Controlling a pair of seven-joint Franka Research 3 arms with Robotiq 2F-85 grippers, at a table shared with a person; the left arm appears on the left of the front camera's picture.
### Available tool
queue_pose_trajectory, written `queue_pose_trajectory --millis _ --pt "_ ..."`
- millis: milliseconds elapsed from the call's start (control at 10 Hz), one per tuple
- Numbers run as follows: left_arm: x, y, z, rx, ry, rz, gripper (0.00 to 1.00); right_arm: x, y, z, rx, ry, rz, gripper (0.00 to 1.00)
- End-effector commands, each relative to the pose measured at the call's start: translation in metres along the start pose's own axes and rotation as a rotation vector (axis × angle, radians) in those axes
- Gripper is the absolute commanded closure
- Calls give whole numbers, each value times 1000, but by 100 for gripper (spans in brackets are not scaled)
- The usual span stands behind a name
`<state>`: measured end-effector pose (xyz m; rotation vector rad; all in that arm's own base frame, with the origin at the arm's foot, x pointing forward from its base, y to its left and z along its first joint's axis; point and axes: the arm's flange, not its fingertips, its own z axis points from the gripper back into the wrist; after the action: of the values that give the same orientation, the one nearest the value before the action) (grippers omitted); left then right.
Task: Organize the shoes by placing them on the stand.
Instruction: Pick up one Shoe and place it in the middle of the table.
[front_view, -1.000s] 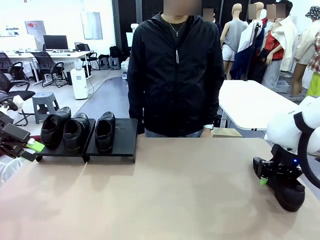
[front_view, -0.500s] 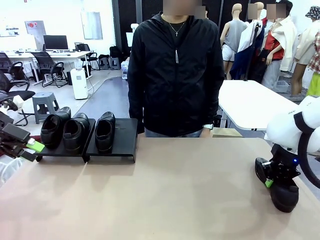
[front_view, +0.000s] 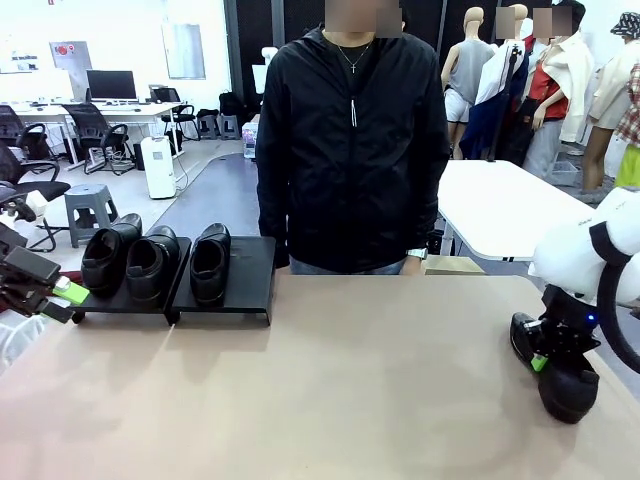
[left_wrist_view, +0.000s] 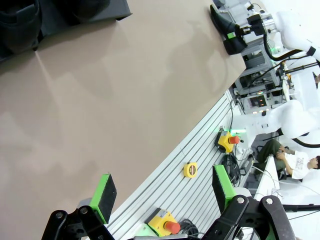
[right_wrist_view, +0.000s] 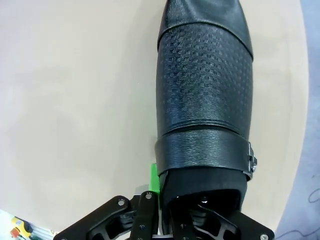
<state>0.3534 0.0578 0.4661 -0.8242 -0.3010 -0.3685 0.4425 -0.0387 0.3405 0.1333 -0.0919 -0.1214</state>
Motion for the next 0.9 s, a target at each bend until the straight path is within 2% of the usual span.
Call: queue_pose_trajectory --millis 0,100,300,400,500,600,800 --pt "-1 2 3 -3 9 -11 0 -19 -7 37 29 -30 31 100" --pt "-1 2 3 -3 9 -11 0 -33 -15 75 83 -60 54 100" --pt "-1 2 3 -3 9 -11 0 -71 -23 147 306 -67 146 100" --pt "-1 2 3 -3 9 -11 0 -83 -17 161 333 -77 167 100" --pt "-1 2 3 -3 9 -11 0 -81 -13 158 338 -98 165 100" --pt "-1 2 3 -3 9 -11 0 -70 -18 146 248 -88 130 100" --pt "-1 2 3 -3 9 -11 0 -70 -18 146 248 -88 130 100"
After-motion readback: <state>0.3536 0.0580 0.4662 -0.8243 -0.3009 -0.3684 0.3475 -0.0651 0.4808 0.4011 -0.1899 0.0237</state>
